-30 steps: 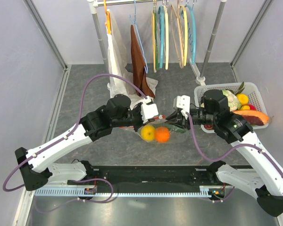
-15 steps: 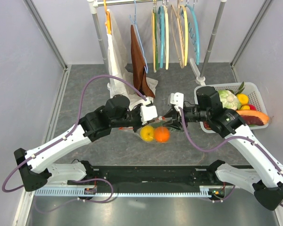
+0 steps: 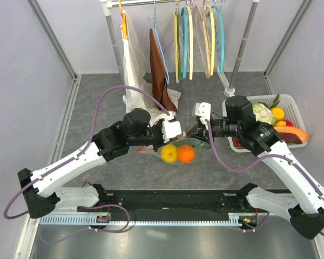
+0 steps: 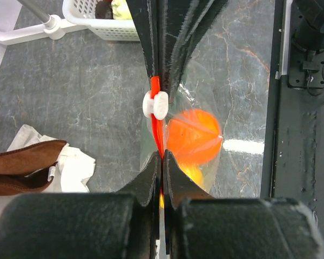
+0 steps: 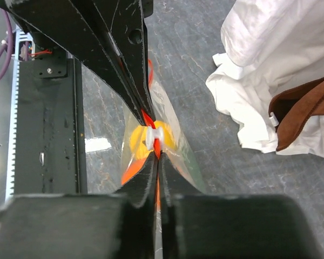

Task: Place the food in the zip-top bag and seal the zipper
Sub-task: Zip the zipper food storage bag at the center of the board, then place the zipper food storage bag at the center of the board.

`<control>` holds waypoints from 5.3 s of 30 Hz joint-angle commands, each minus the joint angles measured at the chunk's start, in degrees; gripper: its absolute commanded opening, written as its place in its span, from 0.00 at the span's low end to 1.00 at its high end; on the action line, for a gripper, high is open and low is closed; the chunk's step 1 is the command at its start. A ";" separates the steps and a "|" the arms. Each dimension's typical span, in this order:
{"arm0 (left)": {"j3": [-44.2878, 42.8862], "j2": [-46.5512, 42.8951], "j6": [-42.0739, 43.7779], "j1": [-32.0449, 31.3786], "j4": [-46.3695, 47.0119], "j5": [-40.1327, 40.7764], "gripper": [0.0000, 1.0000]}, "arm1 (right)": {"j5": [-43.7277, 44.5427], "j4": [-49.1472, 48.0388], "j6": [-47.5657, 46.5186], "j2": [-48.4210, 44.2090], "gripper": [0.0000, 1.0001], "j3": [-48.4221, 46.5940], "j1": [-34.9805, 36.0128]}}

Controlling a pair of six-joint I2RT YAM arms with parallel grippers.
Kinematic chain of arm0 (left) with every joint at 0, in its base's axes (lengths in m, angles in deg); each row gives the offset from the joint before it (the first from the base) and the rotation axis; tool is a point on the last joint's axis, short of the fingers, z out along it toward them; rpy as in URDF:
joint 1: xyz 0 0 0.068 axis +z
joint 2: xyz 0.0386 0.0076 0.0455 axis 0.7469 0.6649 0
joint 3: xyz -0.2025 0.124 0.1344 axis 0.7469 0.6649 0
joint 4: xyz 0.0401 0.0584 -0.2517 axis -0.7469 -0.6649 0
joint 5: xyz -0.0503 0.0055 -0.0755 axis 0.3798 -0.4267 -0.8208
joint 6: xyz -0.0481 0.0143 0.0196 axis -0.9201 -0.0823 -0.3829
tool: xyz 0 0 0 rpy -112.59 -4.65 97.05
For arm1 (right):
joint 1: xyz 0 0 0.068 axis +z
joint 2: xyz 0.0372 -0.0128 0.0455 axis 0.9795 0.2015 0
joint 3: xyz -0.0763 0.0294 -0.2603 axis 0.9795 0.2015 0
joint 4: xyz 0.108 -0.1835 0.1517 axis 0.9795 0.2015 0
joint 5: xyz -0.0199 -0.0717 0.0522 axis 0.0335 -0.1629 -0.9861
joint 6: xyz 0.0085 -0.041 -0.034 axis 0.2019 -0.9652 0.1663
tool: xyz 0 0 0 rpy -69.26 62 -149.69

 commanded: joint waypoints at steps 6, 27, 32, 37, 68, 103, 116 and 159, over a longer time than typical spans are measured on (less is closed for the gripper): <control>-1.42 -1.98 -1.12 0.29 0.35 -1.75 0.34 | -0.19 -0.52 -3.04 -1.56 0.00 -1.69 1.06; -4.85 1.61 -4.37 0.29 8.09 -6.42 0.52 | -0.98 1.77 -9.90 -3.06 0.00 -2.13 2.82; -5.73 2.40 -3.94 0.38 8.10 -6.51 0.51 | -1.33 1.94 -10.34 -2.97 0.00 -2.39 3.00; -4.94 1.70 -2.53 0.38 7.83 -9.23 0.42 | -0.89 2.03 -10.52 -2.88 0.00 -2.48 3.00; -0.01 -0.41 2.39 1.96 2.47 -6.77 0.03 | -0.89 2.03 -10.96 -4.55 0.00 -2.66 3.09; 17.91 -12.53 11.88 7.32 -5.61 -0.71 0.02 | 3.33 1.77 -11.57 -5.26 0.00 -2.31 3.00; 21.86 -15.35 16.54 11.62 -10.27 0.35 0.02 | 3.86 1.86 -11.49 -5.87 0.00 -1.95 3.09; 7.20 -15.97 11.28 15.15 -12.66 -13.80 0.70 | 1.57 1.15 -9.03 -4.38 0.00 -3.01 3.09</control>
